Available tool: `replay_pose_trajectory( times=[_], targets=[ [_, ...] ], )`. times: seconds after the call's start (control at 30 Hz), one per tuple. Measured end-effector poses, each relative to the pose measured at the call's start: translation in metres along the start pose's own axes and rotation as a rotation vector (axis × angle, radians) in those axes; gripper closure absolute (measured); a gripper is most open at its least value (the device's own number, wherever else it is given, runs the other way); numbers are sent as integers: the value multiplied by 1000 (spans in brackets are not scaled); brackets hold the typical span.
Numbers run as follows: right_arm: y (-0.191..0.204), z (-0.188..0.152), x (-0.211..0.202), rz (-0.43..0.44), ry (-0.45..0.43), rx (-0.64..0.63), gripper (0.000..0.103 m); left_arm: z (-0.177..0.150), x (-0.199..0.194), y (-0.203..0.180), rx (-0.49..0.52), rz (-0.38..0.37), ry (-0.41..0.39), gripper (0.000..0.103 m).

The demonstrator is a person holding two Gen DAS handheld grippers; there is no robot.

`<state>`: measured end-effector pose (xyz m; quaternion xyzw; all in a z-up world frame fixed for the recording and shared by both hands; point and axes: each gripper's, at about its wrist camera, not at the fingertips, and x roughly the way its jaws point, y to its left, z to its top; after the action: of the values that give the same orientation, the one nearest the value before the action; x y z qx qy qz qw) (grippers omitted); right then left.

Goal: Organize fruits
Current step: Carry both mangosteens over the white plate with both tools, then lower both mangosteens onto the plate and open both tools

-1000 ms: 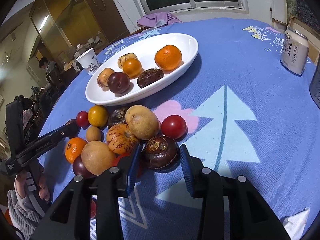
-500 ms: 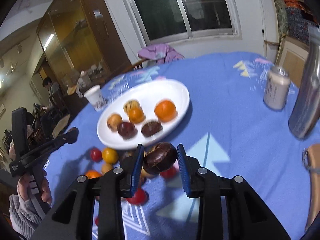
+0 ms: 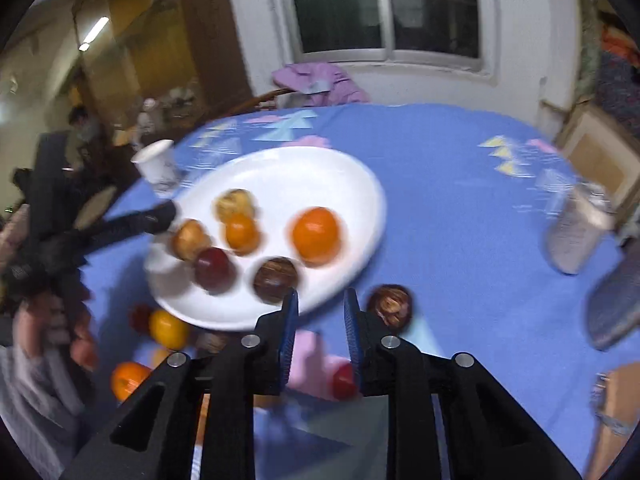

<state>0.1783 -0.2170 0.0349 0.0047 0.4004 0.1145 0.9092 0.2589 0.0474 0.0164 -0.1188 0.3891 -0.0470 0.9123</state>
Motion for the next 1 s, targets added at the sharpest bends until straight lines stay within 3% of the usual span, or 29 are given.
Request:
replay_pose_trajectory(
  times=[0.1,0.2,0.3,0.43,0.53,0.67,0.8,1.0],
  targets=[
    [-32,-9,-5,-43,6,70,70,-2,-5,-7,25,4,-18,62],
    [-57,-10,16,-68,42,148,68,-6,-15,-14,51,5,-37,62],
    [-53,-10,41,-66,90,137,68,-5,-23,-17,66,11,-57,62],
    [-37,-8,55,-102,83,84,54,-3,-24,-14,56,11,-61,62],
    [-32,-13,68,-77,126,68,62,-3,-21,-10,48,12,-52,62],
    [-33,-7,46,-77,74,70,63,-1,-19,-3,29,13,-46,62],
    [-28,20,4,1,-77,120,63,8,-18,2,2,9,-58,62],
    [24,50,43,52,-65,52,63,7,14,-3,33,37,-6,62]
  ],
)
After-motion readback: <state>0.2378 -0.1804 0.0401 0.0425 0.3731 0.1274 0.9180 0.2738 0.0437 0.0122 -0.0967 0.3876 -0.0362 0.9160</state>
